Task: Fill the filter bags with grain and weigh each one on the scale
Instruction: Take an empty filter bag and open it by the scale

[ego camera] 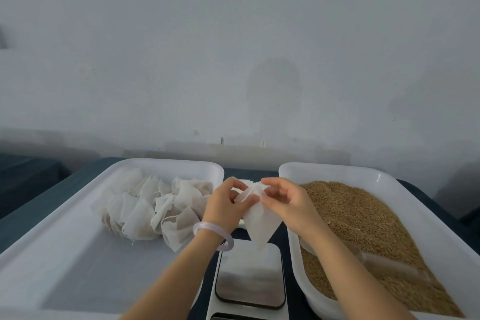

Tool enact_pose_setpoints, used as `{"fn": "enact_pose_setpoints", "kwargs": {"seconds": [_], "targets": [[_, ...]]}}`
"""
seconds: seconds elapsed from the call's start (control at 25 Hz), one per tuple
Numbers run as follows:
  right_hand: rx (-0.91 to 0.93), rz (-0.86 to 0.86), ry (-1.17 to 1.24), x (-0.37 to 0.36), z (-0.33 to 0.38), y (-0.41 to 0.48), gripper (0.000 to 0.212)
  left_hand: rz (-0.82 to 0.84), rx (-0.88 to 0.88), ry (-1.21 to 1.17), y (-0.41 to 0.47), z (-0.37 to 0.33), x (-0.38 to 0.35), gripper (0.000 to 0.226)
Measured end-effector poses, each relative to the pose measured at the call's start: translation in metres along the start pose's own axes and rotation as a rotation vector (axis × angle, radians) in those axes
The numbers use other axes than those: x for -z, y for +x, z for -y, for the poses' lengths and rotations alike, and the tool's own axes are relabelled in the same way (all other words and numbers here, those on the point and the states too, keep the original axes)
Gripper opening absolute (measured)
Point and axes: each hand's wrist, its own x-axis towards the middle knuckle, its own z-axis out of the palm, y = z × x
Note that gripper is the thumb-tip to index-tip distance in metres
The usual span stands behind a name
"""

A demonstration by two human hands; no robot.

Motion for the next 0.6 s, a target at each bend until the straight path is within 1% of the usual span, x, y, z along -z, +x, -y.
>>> {"fn": "enact_pose_setpoints", "kwargs": {"seconds": [0.04, 0.08, 0.16, 0.2, 0.24, 0.28, 0.32, 0.36, 0.4, 0.48, 0.56, 0.6], "targets": [[0.009, -0.033, 0.020, -0.003, -0.004, -0.002, 0.024, 0.014, 0.045, -0.081, -0.001, 0.001, 0.001, 0.020], [0.013, -0.071, 0.034, -0.005, -0.006, -0.003, 0.023, 0.074, 0.117, -0.218, -0.002, 0.001, 0.002, 0.027], [0.004, -0.155, 0.091, -0.008, -0.010, -0.002, 0.021, 0.309, 0.243, -0.503, -0.005, 0.002, 0.003, 0.037], [-0.011, -0.195, 0.133, -0.009, -0.010, -0.001, 0.020, 0.410, 0.249, -0.553, -0.006, 0.003, 0.001, 0.034], [-0.026, -0.227, 0.164, -0.008, -0.010, 0.000, 0.019, 0.451, 0.243, -0.530, -0.008, 0.004, -0.001, 0.026], [-0.039, -0.247, 0.176, -0.008, -0.010, 0.000, 0.020, 0.415, 0.254, -0.446, -0.008, 0.004, -0.004, 0.016], [-0.045, -0.251, 0.162, -0.006, -0.010, 0.000, 0.021, 0.335, 0.272, -0.332, -0.009, 0.004, -0.006, 0.009], [-0.039, -0.243, 0.124, -0.005, -0.011, -0.002, 0.022, 0.256, 0.269, -0.201, -0.008, 0.005, -0.007, 0.010], [-0.013, -0.232, 0.064, -0.003, -0.010, -0.005, 0.024, 0.215, 0.237, -0.074, -0.007, 0.007, -0.008, 0.015], [0.129, -0.242, -0.093, 0.000, -0.008, -0.012, 0.027, 0.227, 0.144, 0.091, -0.007, 0.008, -0.008, 0.019], [0.322, -0.245, -0.266, 0.004, -0.008, -0.016, 0.025, 0.256, 0.095, 0.156, -0.008, 0.008, -0.010, 0.021], [0.376, -0.224, -0.341, 0.005, -0.009, -0.016, 0.023, 0.272, 0.081, 0.175, -0.008, 0.007, -0.012, 0.023]]}}
